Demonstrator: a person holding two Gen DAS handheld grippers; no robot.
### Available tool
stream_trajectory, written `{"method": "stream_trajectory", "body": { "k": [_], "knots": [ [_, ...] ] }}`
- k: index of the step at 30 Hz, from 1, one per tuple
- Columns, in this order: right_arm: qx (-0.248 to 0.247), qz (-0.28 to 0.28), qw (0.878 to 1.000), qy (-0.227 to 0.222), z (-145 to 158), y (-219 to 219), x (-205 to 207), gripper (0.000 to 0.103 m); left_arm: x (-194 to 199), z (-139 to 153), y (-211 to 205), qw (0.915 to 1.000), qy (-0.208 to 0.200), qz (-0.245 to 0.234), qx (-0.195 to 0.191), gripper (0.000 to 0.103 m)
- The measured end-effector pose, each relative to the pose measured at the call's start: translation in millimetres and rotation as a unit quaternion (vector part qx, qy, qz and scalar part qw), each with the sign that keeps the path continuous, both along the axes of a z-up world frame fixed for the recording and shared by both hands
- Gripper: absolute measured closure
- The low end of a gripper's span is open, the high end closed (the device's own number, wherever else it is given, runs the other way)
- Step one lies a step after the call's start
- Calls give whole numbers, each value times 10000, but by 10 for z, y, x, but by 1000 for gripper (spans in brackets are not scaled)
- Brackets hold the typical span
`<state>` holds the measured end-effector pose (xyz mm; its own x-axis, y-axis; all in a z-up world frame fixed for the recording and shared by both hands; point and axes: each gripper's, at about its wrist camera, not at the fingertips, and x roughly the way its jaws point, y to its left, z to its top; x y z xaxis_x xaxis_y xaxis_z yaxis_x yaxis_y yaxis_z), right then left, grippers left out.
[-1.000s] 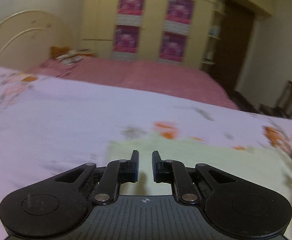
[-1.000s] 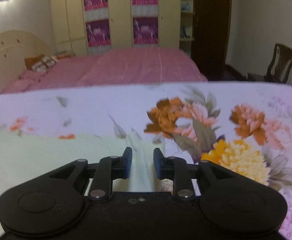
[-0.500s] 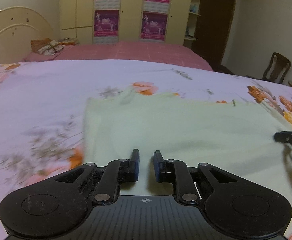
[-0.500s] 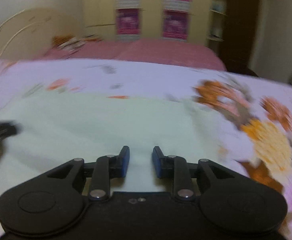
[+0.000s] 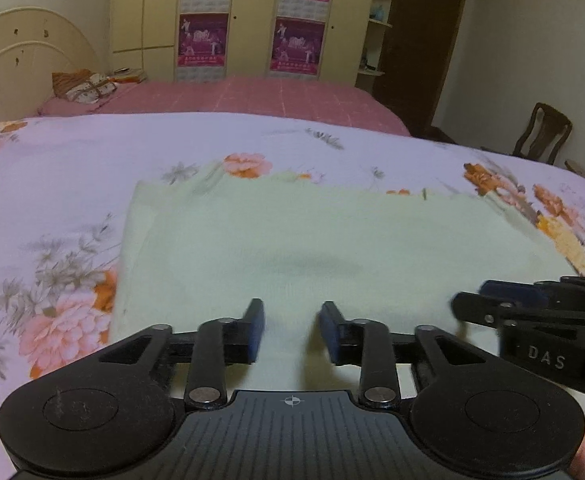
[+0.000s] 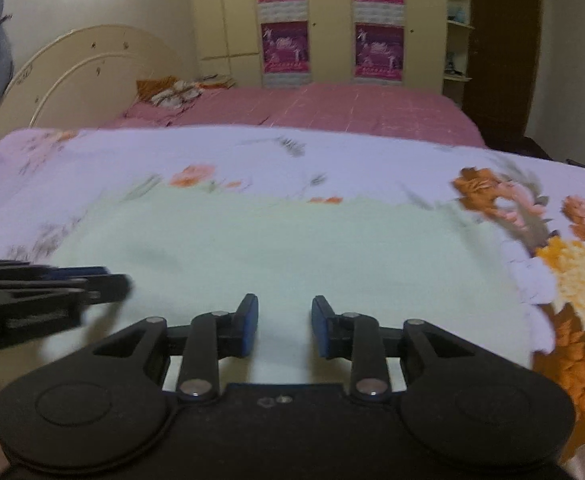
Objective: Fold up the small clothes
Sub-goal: 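Pinch the new folded edge with both tools and flatten it, then open, then move both open tools over the folded square toward its side edge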
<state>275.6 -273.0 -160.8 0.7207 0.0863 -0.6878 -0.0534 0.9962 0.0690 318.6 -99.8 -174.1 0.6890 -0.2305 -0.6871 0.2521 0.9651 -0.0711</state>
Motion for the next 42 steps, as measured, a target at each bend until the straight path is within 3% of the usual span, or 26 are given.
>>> {"method": "stream_trajectory", "body": {
  "k": [4, 13, 14, 16, 18, 25, 38, 42],
  "knots": [
    [-152, -62, 9998, 60, -67, -142, -78, 74, -152, -21, 83, 9997, -1, -12, 241, 70],
    [87, -322, 9993, 182, 20, -171, -391, 72, -300, 71, 195, 9993, 249, 268, 37, 67],
    [146, -279, 9994, 152, 50, -128, -433, 72, -318, 80, 186, 9993, 259, 263, 20, 65],
    [181, -184, 9996, 122, 86, -45, -514, 71, -385, 75, 172, 9994, 252, 252, 40, 35],
    [181, -101, 9997, 155, 84, 30, -561, 68, -454, 48, 162, 9994, 211, 246, 99, 29],
    [-153, 7, 9994, 307, -46, 133, -710, 64, -560, -62, 160, 9988, 201, 171, 404, 29],
    [-253, -698, 9968, 309, -34, -235, -951, 60, -676, -50, 218, 9982, 167, 160, 551, 28],
    [-211, -876, 9953, 362, -96, -368, -1008, 60, -723, -56, 243, 9979, 144, 164, 604, 24]
  ]
}}
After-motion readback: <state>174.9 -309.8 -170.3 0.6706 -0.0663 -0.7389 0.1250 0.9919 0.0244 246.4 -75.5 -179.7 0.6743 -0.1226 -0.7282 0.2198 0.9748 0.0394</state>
